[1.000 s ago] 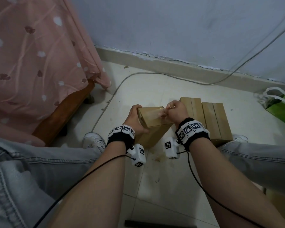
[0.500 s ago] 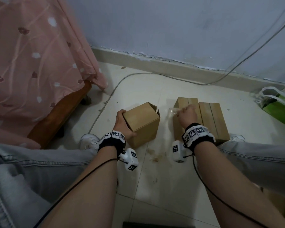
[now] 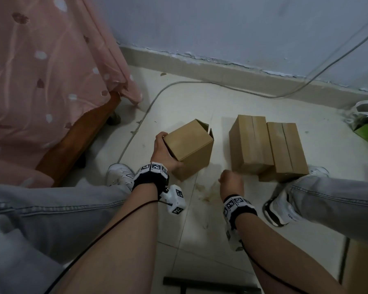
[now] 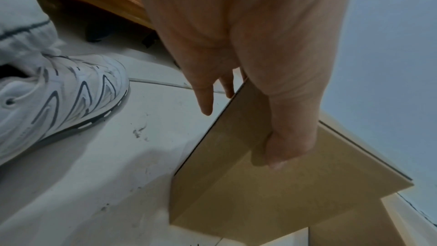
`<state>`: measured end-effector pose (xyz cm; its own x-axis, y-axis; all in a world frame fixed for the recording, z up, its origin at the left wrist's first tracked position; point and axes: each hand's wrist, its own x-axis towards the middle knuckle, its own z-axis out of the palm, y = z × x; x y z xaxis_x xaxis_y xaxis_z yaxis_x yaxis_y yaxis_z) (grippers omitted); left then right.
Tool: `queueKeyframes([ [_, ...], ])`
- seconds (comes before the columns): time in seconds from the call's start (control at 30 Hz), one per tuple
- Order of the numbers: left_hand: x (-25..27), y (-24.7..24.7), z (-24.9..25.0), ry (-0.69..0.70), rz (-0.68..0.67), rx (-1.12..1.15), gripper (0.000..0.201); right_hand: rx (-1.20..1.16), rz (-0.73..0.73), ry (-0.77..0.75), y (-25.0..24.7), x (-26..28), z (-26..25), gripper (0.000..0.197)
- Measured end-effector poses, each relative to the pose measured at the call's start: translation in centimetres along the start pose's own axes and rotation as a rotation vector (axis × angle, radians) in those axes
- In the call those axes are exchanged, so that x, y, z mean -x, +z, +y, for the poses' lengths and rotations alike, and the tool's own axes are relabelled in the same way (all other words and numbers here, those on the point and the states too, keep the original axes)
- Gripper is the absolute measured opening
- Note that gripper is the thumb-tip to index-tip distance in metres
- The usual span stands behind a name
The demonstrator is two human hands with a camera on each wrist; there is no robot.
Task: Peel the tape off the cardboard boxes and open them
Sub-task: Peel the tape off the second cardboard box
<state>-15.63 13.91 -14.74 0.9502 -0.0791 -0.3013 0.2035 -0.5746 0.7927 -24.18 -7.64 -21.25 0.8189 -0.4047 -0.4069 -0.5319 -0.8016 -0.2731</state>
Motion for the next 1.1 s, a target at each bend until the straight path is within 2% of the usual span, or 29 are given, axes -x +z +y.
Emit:
queueKeyframes([
  [0.17,-0.2,0.8,0.6,0.036,-0.023,-0.027,0.106,-0.073,-0.063,0.009,-0.1,-1.4,-1.2,0.025],
  [0.3,-0.3,1.1,0.7,0.040,-0.015,-0.025,0.107,-0.140,-0.079,-0.057,1.4,-1.1,-2.1,0.029],
  [0.37,-0.4,1.0,0.6,0.034,-0.017,-0.024,0.107,-0.063,-0.122,-0.096,2.4,-0.7,-2.1,0.035],
  [0.47,-0.4,0.9,0.6,0.024,-0.027,-0.025,0.109,0.108,-0.169,-0.075,3.4,0.0,-1.9,0.046],
  [0.6,-0.4,0.9,0.8,0.018,-0.032,-0.015,0.109,0.122,-0.119,-0.140,3.7,0.0,-1.5,0.026],
  [0.63,-0.4,0.9,0.9,0.017,-0.031,-0.013,0.109,0.104,-0.101,-0.163,3.4,-0.2,-1.6,0.027],
  [0.77,-0.3,1.0,0.9,0.011,-0.028,-0.011,0.110,-0.022,-0.151,-0.110,1.8,-0.8,-2.1,0.057],
  [0.9,-0.3,1.1,0.9,0.012,-0.031,-0.011,0.109,-0.204,-0.103,-0.051,1.5,-0.2,-2.0,0.085],
  [0.97,-0.3,1.1,0.8,0.015,-0.028,-0.011,0.109,-0.278,-0.040,-0.027,2.1,-0.2,-1.9,0.075],
  [1.07,-0.3,1.1,0.8,0.019,-0.028,-0.012,0.109,-0.128,-0.026,-0.059,2.5,-0.3,-1.7,0.025],
  [1.1,-0.3,1.0,0.8,0.020,-0.028,-0.012,0.109,-0.054,-0.014,-0.079,2.5,-0.3,-1.6,0.015],
])
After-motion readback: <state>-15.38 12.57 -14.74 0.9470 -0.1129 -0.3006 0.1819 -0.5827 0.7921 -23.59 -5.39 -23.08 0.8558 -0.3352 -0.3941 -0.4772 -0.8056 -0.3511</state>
